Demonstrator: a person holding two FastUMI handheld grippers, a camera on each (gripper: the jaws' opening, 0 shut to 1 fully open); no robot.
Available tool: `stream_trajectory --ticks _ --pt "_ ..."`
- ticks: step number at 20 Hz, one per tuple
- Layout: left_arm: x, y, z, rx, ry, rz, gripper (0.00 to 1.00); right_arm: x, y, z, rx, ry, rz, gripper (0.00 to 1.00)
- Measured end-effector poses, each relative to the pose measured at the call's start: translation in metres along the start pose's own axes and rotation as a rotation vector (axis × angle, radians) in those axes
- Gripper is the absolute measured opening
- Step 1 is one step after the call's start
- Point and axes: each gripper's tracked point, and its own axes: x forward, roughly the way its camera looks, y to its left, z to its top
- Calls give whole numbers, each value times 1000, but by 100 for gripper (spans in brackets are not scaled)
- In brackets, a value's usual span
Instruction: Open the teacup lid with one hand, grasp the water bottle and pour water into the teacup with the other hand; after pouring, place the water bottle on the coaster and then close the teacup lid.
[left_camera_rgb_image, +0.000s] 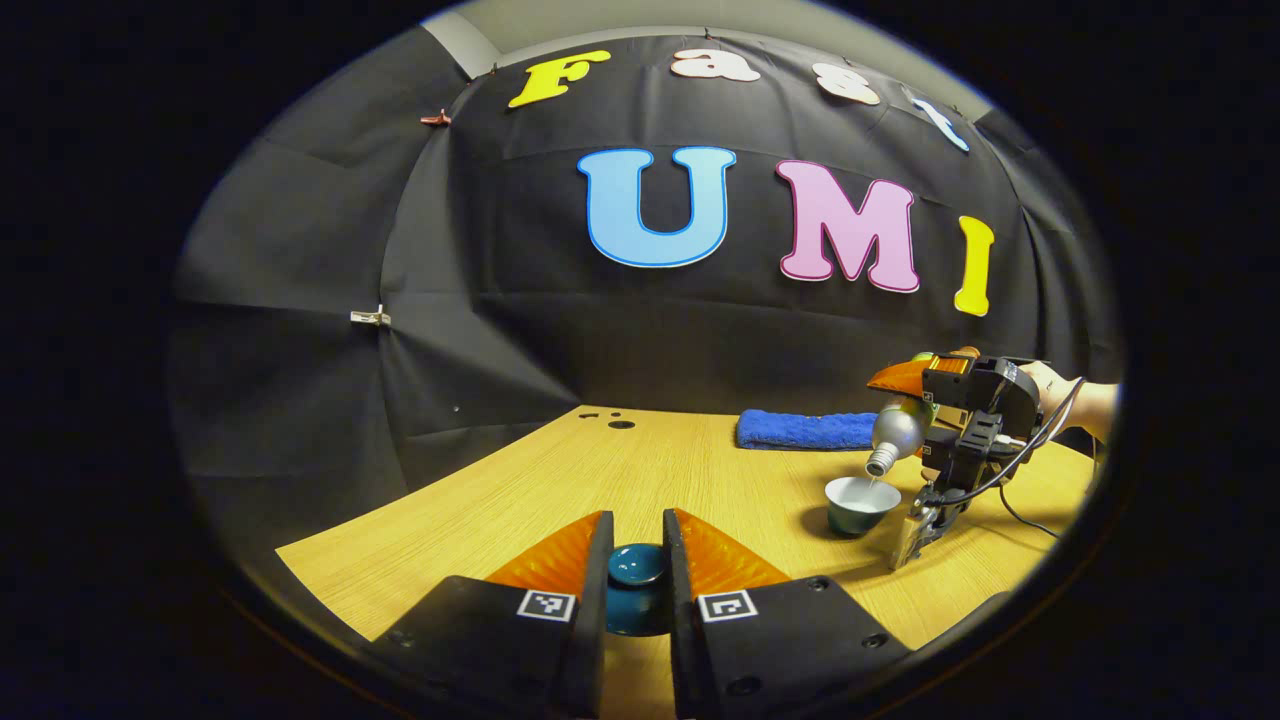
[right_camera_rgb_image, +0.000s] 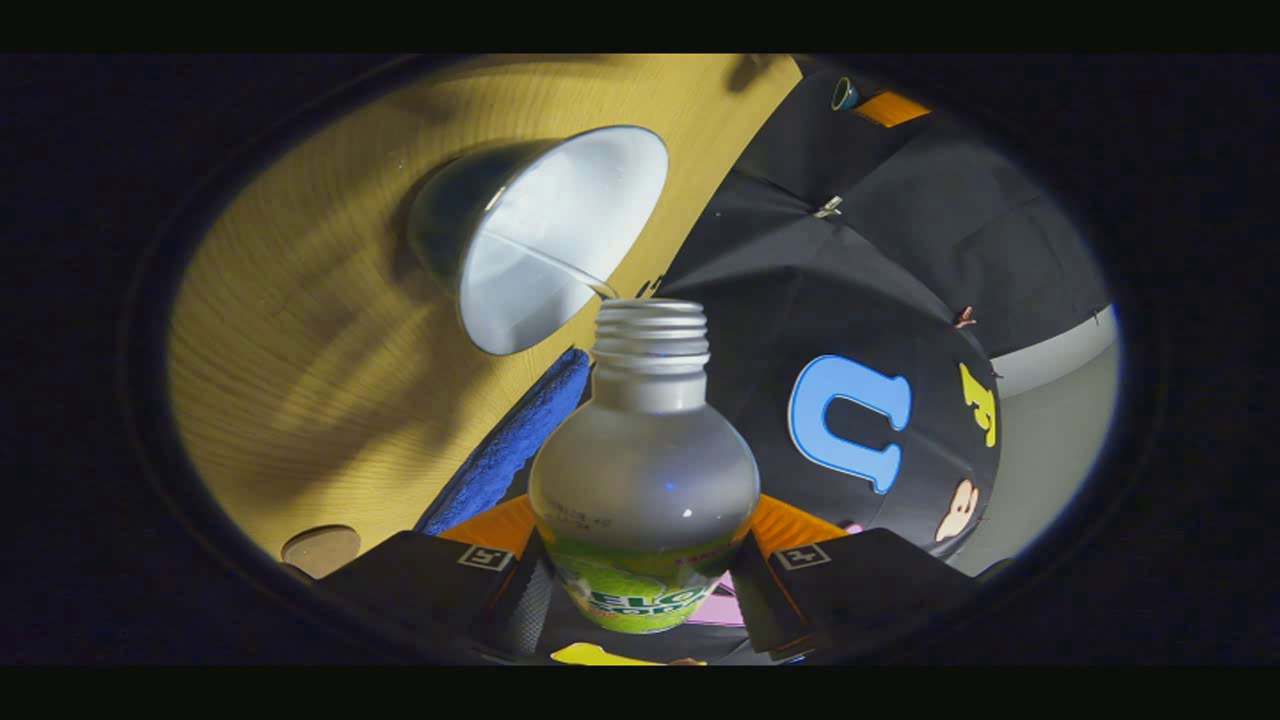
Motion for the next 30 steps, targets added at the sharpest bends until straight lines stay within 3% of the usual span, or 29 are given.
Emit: stream_trajectory --ticks 30 --pt "-22 -11 13 37 -25 3 30 -1 -9 -1 -41 22 -93 78"
